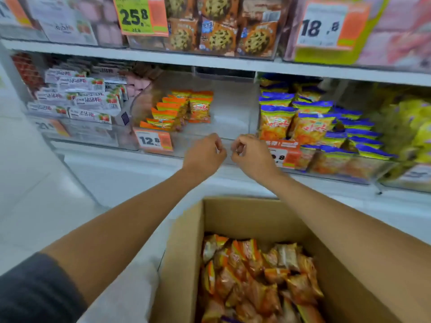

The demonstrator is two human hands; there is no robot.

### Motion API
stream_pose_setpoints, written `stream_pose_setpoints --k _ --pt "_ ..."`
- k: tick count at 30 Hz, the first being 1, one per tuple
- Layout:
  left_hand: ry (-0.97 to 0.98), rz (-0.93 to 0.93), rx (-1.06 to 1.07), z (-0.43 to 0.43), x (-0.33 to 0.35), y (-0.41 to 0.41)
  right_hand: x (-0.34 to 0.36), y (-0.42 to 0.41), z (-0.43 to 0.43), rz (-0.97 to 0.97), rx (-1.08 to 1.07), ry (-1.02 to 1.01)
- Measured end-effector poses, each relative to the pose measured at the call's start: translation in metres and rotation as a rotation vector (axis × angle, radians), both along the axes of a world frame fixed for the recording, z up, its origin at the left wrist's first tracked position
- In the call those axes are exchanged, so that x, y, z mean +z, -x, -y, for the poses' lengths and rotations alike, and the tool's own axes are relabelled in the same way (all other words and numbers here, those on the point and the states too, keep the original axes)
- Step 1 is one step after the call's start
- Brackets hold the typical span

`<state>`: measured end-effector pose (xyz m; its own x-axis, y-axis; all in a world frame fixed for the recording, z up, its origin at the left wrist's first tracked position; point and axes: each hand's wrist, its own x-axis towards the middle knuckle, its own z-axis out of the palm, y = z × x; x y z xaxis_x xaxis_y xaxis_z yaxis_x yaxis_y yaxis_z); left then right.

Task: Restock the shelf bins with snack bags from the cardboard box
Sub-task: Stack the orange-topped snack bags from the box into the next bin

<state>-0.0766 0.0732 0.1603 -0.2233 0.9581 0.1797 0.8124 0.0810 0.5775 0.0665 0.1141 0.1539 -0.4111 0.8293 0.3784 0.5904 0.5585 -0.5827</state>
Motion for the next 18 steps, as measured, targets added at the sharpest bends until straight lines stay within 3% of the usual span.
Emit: stream_pose_setpoints --k 10,12,18 --pt "0.519 0.094 -0.069 0.070 -0.161 -0.063 -0.155 -0.137 0.087 0.344 -0.064 0.593" --pt "0.613 0.067 -0.078 0.073 -0.194 -0.064 -0.183 -0.152 0.093 0.365 -0.077 0.671" --pt "0.916 -0.034 -0.375 0.085 -0.265 -0.075 -0.250 -0.171 0.108 0.305 -0.067 0.864"
